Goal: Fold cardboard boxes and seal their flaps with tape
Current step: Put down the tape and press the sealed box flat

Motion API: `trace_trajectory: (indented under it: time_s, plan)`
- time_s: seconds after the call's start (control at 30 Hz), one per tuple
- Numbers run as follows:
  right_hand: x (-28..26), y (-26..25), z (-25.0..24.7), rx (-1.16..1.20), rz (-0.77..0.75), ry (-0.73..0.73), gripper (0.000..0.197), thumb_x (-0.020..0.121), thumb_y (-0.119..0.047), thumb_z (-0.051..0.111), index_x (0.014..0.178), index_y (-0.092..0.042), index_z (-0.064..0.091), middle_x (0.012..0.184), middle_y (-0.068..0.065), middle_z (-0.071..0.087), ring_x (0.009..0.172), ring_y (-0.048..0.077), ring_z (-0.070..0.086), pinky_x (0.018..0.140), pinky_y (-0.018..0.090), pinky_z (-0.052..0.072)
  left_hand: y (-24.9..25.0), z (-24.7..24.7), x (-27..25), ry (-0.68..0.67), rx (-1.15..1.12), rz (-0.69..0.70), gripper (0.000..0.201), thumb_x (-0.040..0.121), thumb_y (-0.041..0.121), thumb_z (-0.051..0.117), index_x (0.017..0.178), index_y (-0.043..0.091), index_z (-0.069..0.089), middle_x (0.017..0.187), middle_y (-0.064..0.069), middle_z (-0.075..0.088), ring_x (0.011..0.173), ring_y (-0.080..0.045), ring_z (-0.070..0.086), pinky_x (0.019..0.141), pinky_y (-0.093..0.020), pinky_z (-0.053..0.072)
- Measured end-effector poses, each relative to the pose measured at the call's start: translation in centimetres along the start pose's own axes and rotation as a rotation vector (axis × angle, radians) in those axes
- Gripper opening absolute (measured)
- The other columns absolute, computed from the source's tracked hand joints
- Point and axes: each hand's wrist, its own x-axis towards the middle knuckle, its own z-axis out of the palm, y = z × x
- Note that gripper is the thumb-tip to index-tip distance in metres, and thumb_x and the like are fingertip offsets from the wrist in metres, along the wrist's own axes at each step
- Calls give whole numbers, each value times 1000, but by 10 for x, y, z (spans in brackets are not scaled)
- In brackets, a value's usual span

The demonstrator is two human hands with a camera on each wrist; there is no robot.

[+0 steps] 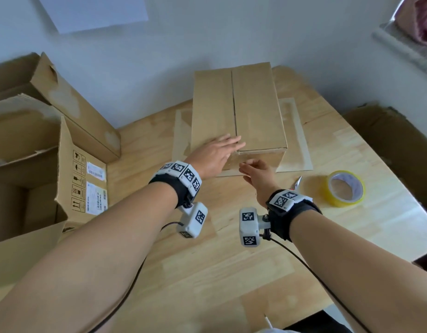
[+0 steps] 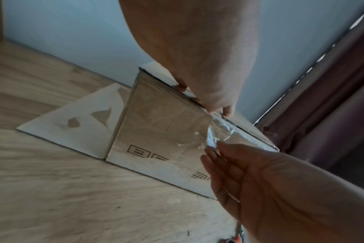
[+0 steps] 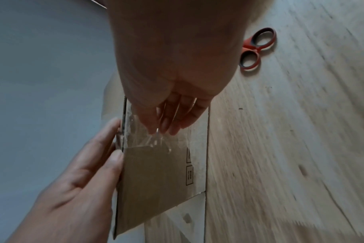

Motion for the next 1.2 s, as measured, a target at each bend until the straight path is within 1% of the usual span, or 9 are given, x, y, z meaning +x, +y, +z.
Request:
trace_trajectory:
  time_s: [0.07, 0.23, 0.27, 0.37, 0.43, 0.67, 0.77, 0.93, 1.2]
  plan:
    - [-2, 3, 0, 130, 18, 16, 17, 88, -7, 63, 86, -18, 51, 87, -1, 61, 87, 15, 60, 80, 24, 48, -1, 1, 0, -12, -30, -13, 50, 102, 12, 28, 148, 32, 24, 157, 11, 16, 146, -10, 8, 119, -32, 3]
    - [-6, 10, 4, 365, 83, -19, 10, 90, -14, 61, 88, -24, 59, 76, -7, 56, 63, 5, 51, 62, 16, 43, -4, 1, 1, -25, -92, -17, 53, 101, 7, 29, 147, 32, 25, 157, 11, 16, 146, -10, 7, 120, -34, 3]
    - [-8, 10, 5, 367, 85, -25, 8, 91, -17, 61, 88, -25, 60, 77, -8, 56, 66, 5, 50, 64, 16, 42, -5, 2, 1, -31, -104, -17, 53, 101, 6, 29, 147, 32, 26, 157, 11, 17, 146, -10, 7, 120, -35, 4]
    - [-12, 8, 6, 361, 94, -38, 5, 91, -25, 59, 87, -26, 60, 94, -10, 58, 92, 9, 52, 87, 23, 40, -6, 2, 2, -43, -129, -20, 55, 100, 4, 29, 147, 33, 26, 157, 11, 17, 146, -10, 7, 120, -37, 5]
    - [-13, 5, 7, 355, 79, -50, 7, 92, -23, 58, 85, -23, 58, 97, -9, 59, 99, 11, 53, 90, 24, 39, -6, 0, 2, -55, -131, -21, 56, 99, 3, 29, 147, 33, 26, 157, 11, 16, 146, -10, 6, 120, -37, 5]
    - [-10, 8, 4, 237, -10, -5, 9, 88, -12, 65, 82, -15, 58, 78, -1, 63, 67, 6, 59, 63, 14, 49, -3, -3, 3, -78, -156, -40, 57, 99, 1, 29, 147, 32, 28, 157, 12, 16, 146, -8, 7, 120, -34, 4]
    - [-11, 9, 3, 137, -43, 9, 12, 88, -16, 64, 81, -17, 56, 76, -4, 61, 67, 5, 56, 64, 16, 46, -2, -2, 3, -75, -165, -44, 57, 98, 1, 29, 146, 32, 29, 157, 12, 17, 146, -9, 8, 120, -35, 5]
    - [-11, 4, 1, -51, -126, 34, 16, 90, -22, 62, 77, -18, 54, 80, -3, 57, 78, 8, 54, 70, 20, 45, -4, -3, 4, -72, -169, -44, 57, 99, 1, 29, 146, 33, 29, 157, 12, 17, 146, -8, 8, 120, -35, 5]
    - [-12, -7, -5, -215, -220, -10, 21, 90, -17, 60, 70, -18, 52, 75, -2, 55, 74, 9, 53, 67, 18, 45, -5, -1, 5, -75, -187, -49, 58, 98, 0, 29, 146, 33, 29, 156, 12, 17, 146, -9, 7, 120, -37, 4]
